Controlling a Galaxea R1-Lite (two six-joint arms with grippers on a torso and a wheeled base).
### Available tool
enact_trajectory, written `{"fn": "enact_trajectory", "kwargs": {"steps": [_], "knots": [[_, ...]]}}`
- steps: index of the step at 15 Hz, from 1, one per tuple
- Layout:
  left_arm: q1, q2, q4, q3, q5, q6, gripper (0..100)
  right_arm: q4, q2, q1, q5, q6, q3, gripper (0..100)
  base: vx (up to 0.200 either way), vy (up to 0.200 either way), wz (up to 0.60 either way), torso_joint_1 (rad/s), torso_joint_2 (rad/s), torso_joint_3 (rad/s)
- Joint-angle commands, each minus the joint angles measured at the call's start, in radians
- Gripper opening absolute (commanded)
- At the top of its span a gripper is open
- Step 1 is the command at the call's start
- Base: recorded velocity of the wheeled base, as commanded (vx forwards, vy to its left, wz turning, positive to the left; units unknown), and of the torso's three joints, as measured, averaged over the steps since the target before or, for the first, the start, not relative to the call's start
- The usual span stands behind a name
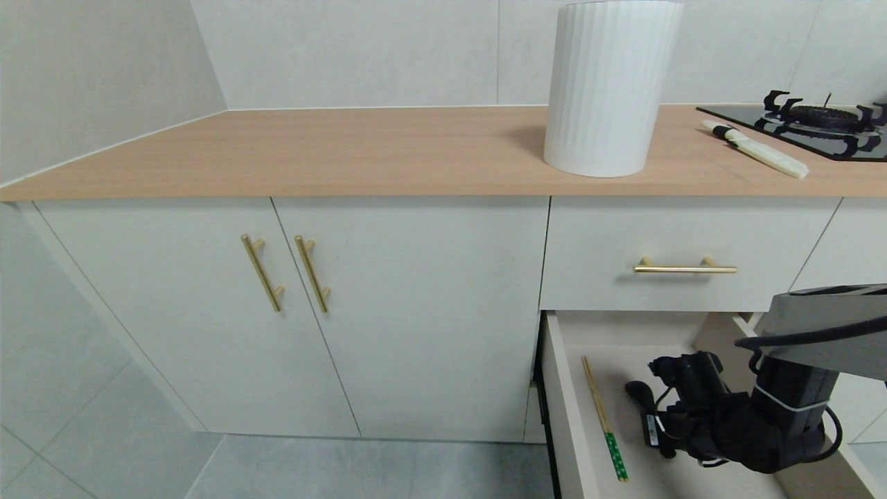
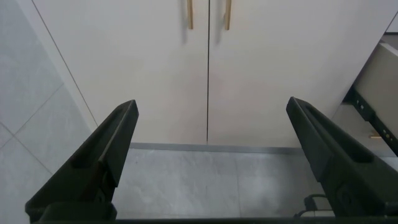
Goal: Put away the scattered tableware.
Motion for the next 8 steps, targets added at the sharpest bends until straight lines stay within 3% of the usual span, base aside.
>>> {"fn": "enact_trajectory", "kwargs": {"steps": [1, 8], "knots": [[0.0, 0.0, 0.0, 0.0, 0.0, 0.0, 100, -0.007, 0.009, 0.0, 0.001, 0.001, 0.002, 100, 0.0, 0.0, 0.0, 0.0, 0.0, 0.0], [0.0, 0.0, 0.0, 0.0, 0.0, 0.0, 100, -0.007, -0.089, 0.0, 0.001, 0.003, 0.03, 100, 0.0, 0.0, 0.0, 0.0, 0.0, 0.0]]}}
